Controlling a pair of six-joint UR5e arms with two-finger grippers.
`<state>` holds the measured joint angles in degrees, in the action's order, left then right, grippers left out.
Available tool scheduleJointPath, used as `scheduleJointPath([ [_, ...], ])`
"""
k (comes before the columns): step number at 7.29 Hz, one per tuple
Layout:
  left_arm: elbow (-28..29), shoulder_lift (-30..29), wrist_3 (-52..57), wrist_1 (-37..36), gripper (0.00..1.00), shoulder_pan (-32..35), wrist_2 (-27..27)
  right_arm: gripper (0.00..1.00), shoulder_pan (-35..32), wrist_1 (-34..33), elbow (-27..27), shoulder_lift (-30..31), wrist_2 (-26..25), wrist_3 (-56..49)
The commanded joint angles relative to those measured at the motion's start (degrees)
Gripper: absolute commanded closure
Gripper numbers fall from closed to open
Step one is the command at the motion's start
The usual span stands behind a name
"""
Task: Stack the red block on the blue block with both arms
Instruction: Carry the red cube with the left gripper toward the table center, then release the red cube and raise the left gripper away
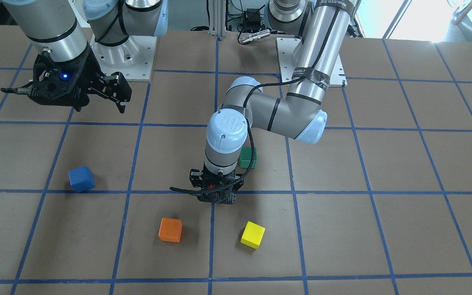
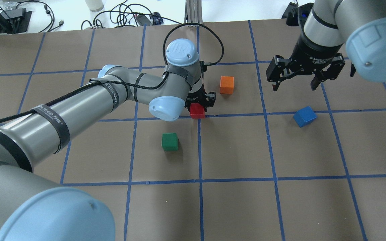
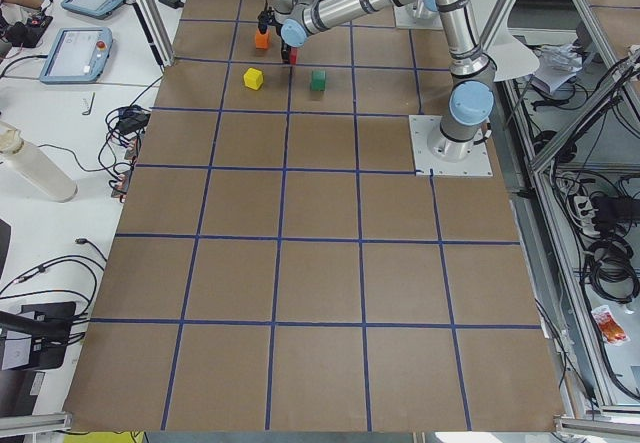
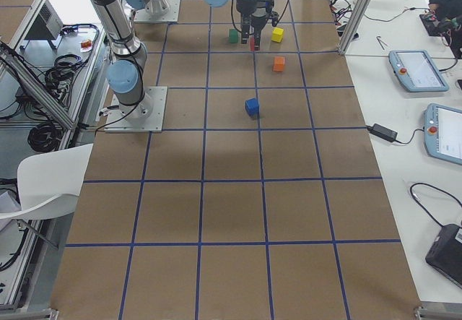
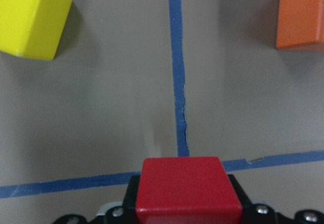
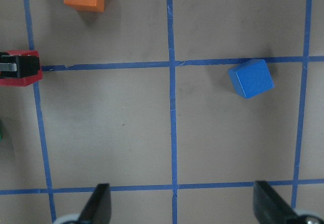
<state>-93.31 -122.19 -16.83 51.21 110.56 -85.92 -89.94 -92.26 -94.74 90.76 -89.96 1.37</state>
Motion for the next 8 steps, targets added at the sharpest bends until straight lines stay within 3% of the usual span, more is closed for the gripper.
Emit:
scheduleJointPath([
  [1, 0.1, 1.6, 0.4, 0.1, 0.00, -0.2, -0.1, 0.00, -0.1, 1.4, 0.0, -0.1, 0.2, -0.1],
  [3, 1.4, 7.7, 2.0, 6.5, 0.00, -2.8, -0.3, 0.00, -0.1, -0.7, 0.0, -1.0, 0.6, 0.5],
  [5, 6.2, 15.1, 15.7, 24.5, 0.00, -11.2, -0.5, 0.00, -0.1, -0.4, 0.1, -5.3, 0.8, 0.5],
  [8, 6.7, 24.9, 23.5, 35.4, 0.00, -19.1, -4.7, 0.00, -2.0, -4.6, 1.4, -8.7, 2.2, -0.6],
])
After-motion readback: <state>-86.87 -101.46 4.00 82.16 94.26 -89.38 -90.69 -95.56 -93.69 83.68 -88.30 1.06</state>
